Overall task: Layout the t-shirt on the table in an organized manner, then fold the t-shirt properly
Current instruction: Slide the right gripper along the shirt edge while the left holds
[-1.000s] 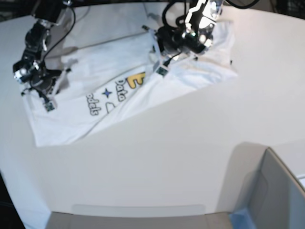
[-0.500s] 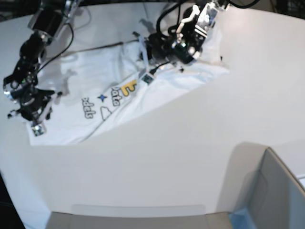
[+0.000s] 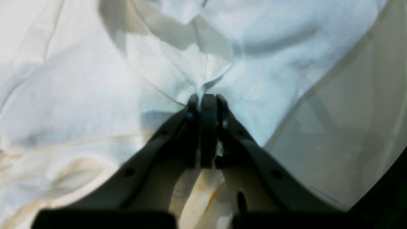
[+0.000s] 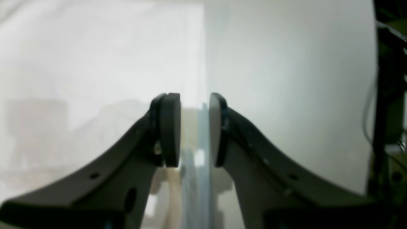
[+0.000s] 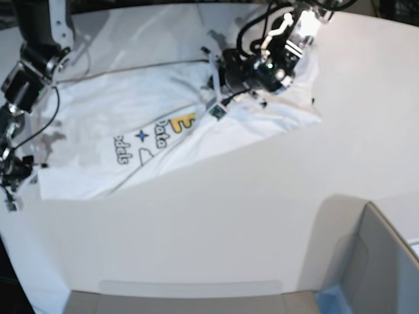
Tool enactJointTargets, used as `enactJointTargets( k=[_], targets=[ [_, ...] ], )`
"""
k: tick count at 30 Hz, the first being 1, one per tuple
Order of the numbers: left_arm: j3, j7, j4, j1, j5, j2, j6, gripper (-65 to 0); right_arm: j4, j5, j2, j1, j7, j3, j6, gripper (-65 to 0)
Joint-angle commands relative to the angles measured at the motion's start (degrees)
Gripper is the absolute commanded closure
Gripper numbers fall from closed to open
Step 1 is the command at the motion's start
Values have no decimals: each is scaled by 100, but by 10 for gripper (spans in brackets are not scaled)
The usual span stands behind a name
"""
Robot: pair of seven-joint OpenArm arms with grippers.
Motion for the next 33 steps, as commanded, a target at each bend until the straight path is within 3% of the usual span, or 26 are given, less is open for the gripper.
enactJointTargets(
  k=[1,15,25,33],
  targets=[
    [-32,500,-100,61,538,-107,134,0,-121,90,160,207,300,-13,91,-167],
    [-41,483,-100,79,538,-107,143,0,-2011,-306,432,893,2647,-13,91,-167],
    [-41,491,-100,61,547,-133,143,0,-3409,-306,916,1069,3623,-13,91,-167],
    [-32,456,-470,70,547,-942,134,0,-3541,-297,1039,902,3658,23,91,-167]
  ],
)
